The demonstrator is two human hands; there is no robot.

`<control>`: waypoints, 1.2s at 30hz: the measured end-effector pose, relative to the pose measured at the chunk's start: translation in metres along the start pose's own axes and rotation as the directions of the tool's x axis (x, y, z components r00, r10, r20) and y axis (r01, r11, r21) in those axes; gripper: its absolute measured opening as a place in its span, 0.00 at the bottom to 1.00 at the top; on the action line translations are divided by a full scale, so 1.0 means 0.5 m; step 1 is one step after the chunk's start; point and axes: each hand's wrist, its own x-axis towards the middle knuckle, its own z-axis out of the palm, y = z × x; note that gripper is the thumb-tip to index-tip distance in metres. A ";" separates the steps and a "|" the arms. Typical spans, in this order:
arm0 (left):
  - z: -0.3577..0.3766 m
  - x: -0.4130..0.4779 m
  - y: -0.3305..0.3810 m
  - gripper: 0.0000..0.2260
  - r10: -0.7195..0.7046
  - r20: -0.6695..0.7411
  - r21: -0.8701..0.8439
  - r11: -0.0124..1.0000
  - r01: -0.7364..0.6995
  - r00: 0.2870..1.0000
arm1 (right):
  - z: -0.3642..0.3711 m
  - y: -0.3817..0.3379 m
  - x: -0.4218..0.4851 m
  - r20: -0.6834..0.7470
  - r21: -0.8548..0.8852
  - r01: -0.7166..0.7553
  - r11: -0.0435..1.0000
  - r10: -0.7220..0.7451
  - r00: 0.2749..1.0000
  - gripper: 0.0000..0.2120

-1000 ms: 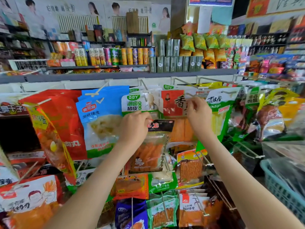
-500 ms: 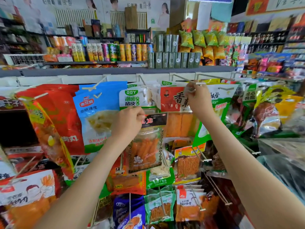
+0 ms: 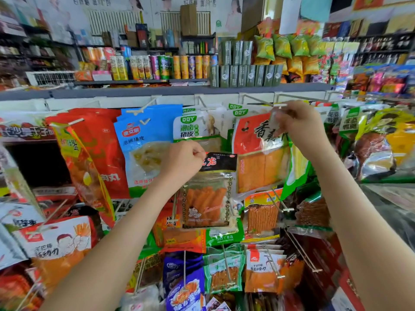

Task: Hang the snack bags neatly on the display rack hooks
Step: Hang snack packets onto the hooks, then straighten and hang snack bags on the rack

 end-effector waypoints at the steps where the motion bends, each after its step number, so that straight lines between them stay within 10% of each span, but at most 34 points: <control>1: 0.000 -0.001 -0.001 0.08 -0.006 0.016 -0.004 1.000 0.006 1.000 | -0.001 -0.003 -0.006 -0.003 0.018 -0.007 1.000 0.007 1.000 0.09; 12: 0.007 -0.047 -0.025 0.08 -0.159 0.094 -0.026 0.986 0.162 0.983 | -0.023 -0.016 -0.098 0.080 -0.154 0.104 0.983 -0.092 0.992 0.07; 21: 0.006 -0.133 0.016 0.06 -0.054 0.144 -0.097 0.993 0.068 0.988 | 0.105 -0.018 -0.213 0.488 -0.186 0.270 0.945 -0.150 0.860 0.19; 36: -0.002 -0.383 -0.151 0.11 -0.277 0.377 -0.073 0.942 0.327 0.884 | 0.321 -0.017 -0.436 0.508 -0.360 0.623 0.694 -0.414 0.755 0.08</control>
